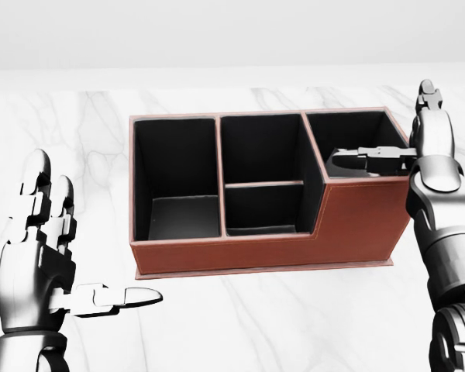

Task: Pick up the book and place it in the right compartment of the caddy.

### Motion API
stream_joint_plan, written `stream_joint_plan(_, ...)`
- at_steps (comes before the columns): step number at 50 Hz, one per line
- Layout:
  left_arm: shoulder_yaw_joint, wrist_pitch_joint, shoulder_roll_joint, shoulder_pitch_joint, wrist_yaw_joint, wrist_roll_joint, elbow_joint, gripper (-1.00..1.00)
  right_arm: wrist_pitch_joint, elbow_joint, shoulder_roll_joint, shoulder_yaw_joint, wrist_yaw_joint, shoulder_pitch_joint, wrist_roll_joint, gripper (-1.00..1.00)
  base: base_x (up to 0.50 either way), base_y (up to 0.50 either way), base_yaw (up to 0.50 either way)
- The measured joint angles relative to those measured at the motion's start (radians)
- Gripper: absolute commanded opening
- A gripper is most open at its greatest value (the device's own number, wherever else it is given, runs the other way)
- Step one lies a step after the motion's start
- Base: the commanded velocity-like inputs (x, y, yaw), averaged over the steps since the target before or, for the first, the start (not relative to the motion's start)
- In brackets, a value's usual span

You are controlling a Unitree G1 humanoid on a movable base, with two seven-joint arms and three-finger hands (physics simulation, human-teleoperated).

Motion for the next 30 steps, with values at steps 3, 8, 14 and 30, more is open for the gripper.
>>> stream_joint_plan(3, 0.000, 0.000, 0.000, 0.000, 0.000, 0.000, 0.000, 1.00, 0.000, -0.009, -0.001, -0.002, 0.003, -0.005, 0.007, 1.00, 0.00, 0.00, 0.00)
stream_joint_plan(8, 0.000, 0.000, 0.000, 0.000, 0.000, 0.000, 0.000, 1.00, 0.000, -0.053, -0.008, -0.004, 0.013, -0.022, 0.029, 1.00, 0.00, 0.00, 0.00)
stream_joint_plan(14, 0.000, 0.000, 0.000, 0.000, 0.000, 0.000, 0.000, 1.00, 0.000, -0.207, -0.020, -0.002, 0.024, -0.035, 0.064, 1.00, 0.00, 0.00, 0.00)
stream_joint_plan(30, 0.000, 0.000, 0.000, 0.000, 0.000, 0.000, 0.000, 1.00, 0.121, -0.717, -0.021, 0.002, 0.034, -0.026, 0.095, 1.00, 0.00, 0.00, 0.00)
